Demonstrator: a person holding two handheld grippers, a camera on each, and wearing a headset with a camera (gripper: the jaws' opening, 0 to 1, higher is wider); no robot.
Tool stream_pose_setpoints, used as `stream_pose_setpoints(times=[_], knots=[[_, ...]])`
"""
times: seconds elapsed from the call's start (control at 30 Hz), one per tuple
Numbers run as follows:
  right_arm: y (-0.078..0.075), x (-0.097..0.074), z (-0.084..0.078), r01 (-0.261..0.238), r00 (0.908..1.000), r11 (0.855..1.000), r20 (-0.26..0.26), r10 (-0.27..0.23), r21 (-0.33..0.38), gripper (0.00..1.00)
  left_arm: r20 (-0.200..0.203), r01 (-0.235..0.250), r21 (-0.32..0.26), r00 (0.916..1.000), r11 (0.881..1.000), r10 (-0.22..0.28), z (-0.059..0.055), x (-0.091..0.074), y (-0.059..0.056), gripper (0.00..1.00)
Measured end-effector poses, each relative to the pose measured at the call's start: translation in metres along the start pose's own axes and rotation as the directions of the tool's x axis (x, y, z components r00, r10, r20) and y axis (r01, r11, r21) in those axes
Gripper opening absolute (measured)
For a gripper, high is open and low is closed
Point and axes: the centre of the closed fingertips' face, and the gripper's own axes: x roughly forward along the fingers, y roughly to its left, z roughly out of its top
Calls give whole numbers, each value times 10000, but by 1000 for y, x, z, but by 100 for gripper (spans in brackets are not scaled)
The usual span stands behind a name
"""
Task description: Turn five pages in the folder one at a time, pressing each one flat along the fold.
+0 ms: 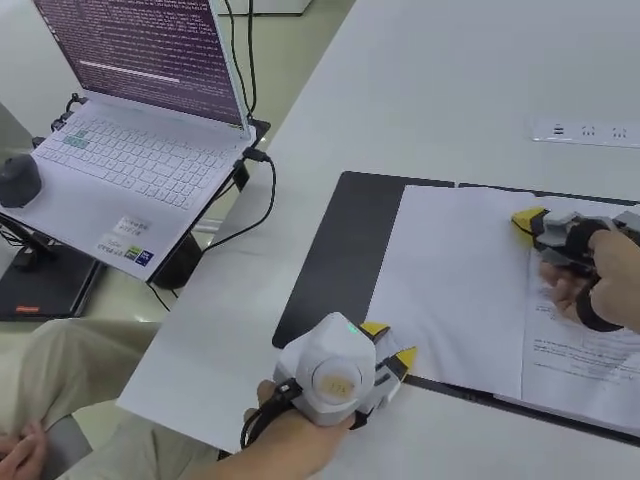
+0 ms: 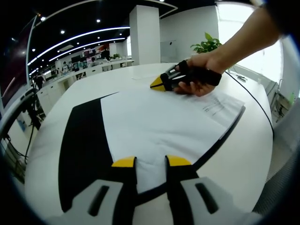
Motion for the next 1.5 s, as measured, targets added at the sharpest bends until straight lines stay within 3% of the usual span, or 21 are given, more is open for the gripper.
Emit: stream_pose_setpoints(times=[0.13,0.3,0.63,0.8,1.13,1.5], knots=[[0,-9,-5,-117,9999,9997,31,116,204,0,-26,8,33,10000,10000,-8,0,0,0,22],[-2,-18,-22,-212,9980,9993,-589,230,307,0,-54,8,25,10000,10000,-8,0,0,0,22],[-5,-39,-40,-401,9976,9973,-537,435,613,0,-61,13,45,10000,10000,-13,1,-2,-1,22],[-8,-47,-60,-404,9916,9980,-1210,460,487,0,-42,18,54,10000,10000,-18,1,-2,-1,22],[-19,-66,-87,-399,9853,9981,-1644,470,465,0,-14,27,91,10000,10000,-27,1,-2,0,22],[-27,-91,-119,-363,9711,9985,-2343,450,416,0,85,23,77,10000,10000,-24,1,-2,-1,22]])
